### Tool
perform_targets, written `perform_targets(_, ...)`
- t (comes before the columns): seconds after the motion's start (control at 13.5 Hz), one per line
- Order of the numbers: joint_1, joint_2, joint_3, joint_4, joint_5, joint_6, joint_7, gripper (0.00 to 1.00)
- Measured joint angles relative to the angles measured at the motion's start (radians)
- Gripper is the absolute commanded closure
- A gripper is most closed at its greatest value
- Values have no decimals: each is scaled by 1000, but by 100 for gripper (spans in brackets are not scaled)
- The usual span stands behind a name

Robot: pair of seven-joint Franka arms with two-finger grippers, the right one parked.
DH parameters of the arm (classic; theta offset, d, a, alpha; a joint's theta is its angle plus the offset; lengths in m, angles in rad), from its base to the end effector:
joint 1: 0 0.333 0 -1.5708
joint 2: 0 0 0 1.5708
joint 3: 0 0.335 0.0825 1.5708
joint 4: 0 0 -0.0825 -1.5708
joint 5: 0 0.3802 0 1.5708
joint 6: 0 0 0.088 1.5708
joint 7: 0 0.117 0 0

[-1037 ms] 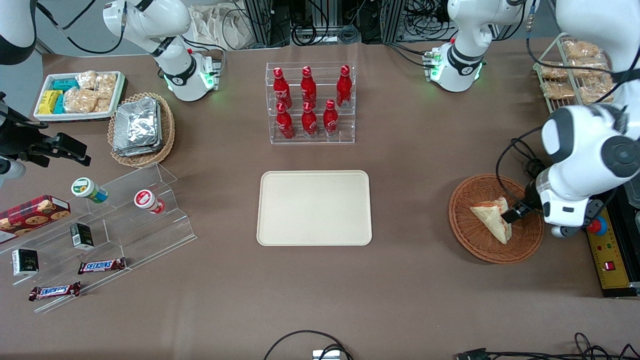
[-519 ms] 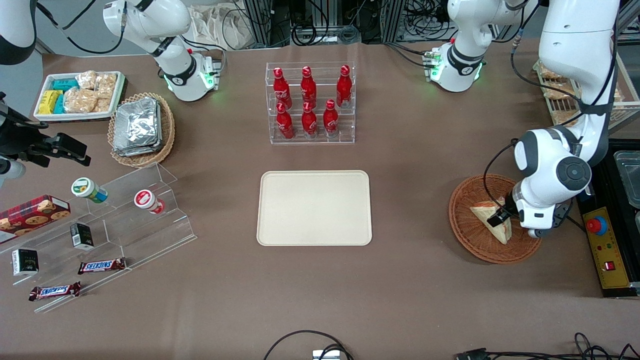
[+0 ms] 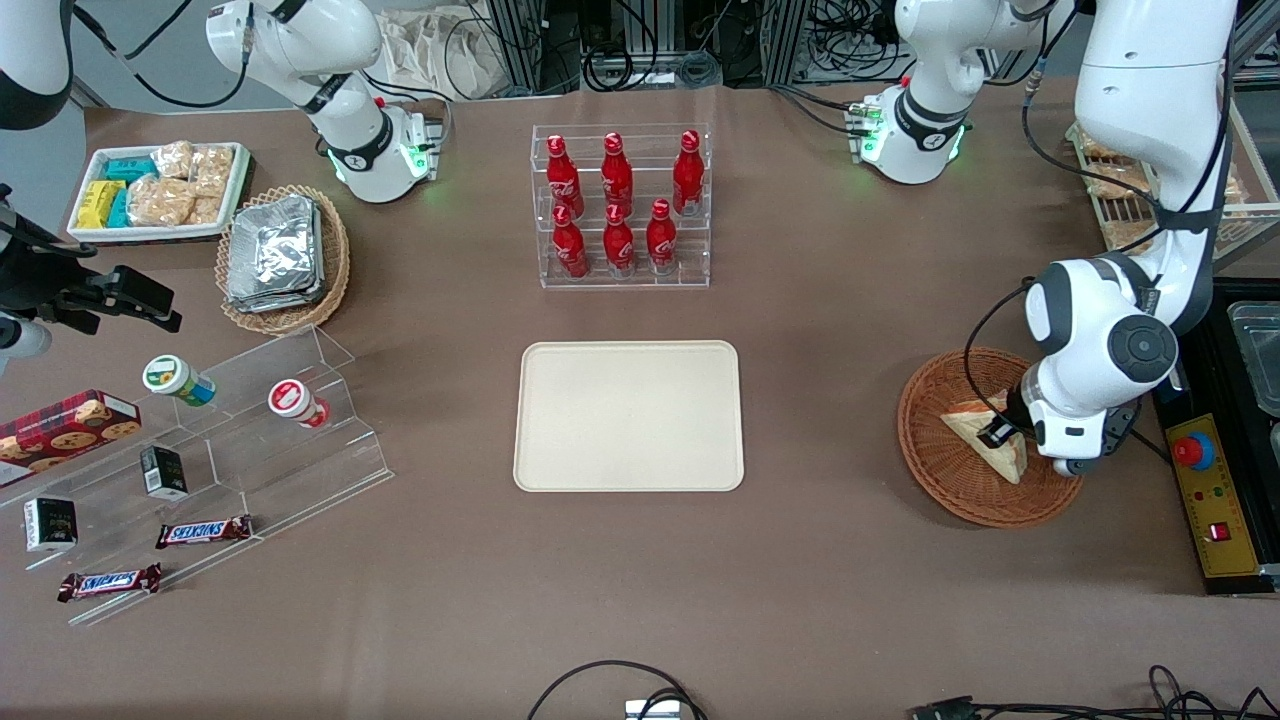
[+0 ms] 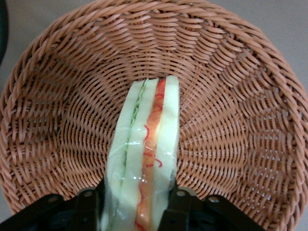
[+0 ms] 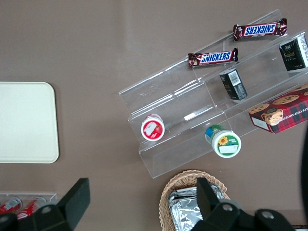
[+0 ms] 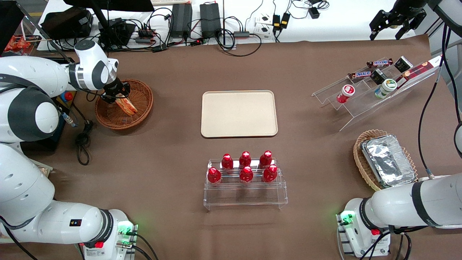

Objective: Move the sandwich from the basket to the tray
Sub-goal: 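Lift the sandwich out of the basket and carry it toward the cream tray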

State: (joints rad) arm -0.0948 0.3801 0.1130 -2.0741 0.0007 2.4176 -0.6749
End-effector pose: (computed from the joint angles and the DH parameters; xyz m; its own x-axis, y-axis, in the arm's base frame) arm 0.5897 0.0094 0.2532 0.7742 0.6329 -0.0004 0.6319 -0.7731 -0.0545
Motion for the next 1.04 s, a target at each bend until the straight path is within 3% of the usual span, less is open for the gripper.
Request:
perform_targets(0.15,0,-13,-5,18,5,-45,8,100)
perform_targets(0.37,0,-84,-64,96,79,-250,19,100)
perform_targets(0.67,-10,-153,-308,277,109,-557,15,100)
perform_targets(0.81,-55,-149,-409,297,146,-573,0,100)
perform_targets(1.04,-182,-114,-432,297,159,-559,-19,100)
